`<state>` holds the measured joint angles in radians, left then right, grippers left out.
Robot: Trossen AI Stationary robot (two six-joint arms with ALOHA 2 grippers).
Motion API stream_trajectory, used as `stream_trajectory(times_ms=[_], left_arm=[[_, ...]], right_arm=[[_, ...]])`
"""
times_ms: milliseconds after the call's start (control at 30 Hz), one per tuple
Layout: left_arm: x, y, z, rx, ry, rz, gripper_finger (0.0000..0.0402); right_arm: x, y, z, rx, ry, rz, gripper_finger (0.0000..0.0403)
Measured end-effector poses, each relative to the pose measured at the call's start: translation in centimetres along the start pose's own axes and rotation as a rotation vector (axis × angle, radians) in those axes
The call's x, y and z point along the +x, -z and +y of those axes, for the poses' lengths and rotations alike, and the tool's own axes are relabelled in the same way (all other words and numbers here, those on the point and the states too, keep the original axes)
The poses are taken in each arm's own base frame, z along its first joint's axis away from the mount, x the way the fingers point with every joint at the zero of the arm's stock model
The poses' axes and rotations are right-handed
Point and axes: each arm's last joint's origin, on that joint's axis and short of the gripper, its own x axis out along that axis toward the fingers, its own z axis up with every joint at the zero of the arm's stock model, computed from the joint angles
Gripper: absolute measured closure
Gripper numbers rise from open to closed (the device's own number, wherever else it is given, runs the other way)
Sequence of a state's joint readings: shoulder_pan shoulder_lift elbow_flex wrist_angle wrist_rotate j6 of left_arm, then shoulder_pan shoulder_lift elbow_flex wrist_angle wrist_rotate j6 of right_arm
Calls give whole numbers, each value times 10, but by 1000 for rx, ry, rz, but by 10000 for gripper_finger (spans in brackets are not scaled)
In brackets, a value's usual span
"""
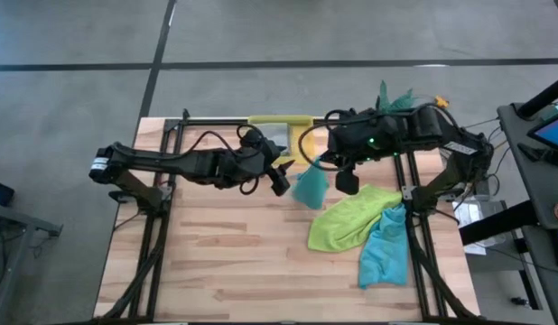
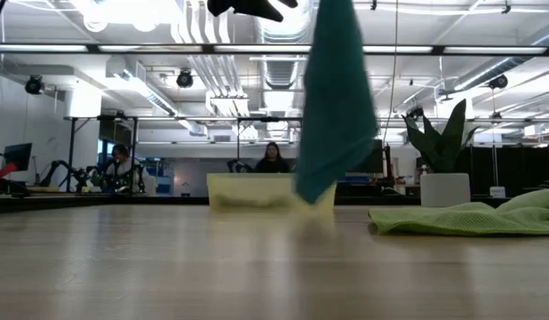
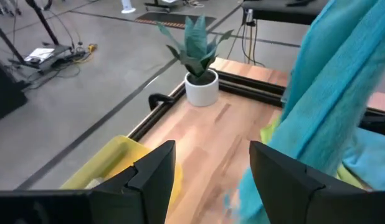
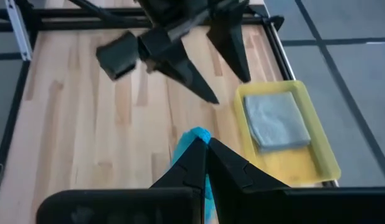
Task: Fold microfiber towels
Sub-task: Fold the blue microfiber cloth
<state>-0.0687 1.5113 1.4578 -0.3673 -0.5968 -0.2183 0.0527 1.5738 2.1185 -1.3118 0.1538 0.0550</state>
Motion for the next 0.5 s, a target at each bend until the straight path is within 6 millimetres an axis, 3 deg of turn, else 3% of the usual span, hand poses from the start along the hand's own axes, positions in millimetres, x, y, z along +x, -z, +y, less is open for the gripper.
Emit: stream_trajectory(times_ms=[233,500], left_arm=[[0,-6,-6,-126,68,-58,210],[-2,-3,-16,8,313,-15,210]], right_arm=[[-7,2,-9,12,-30,-12,394],[-15,3,-10,18,-78,-31,394]])
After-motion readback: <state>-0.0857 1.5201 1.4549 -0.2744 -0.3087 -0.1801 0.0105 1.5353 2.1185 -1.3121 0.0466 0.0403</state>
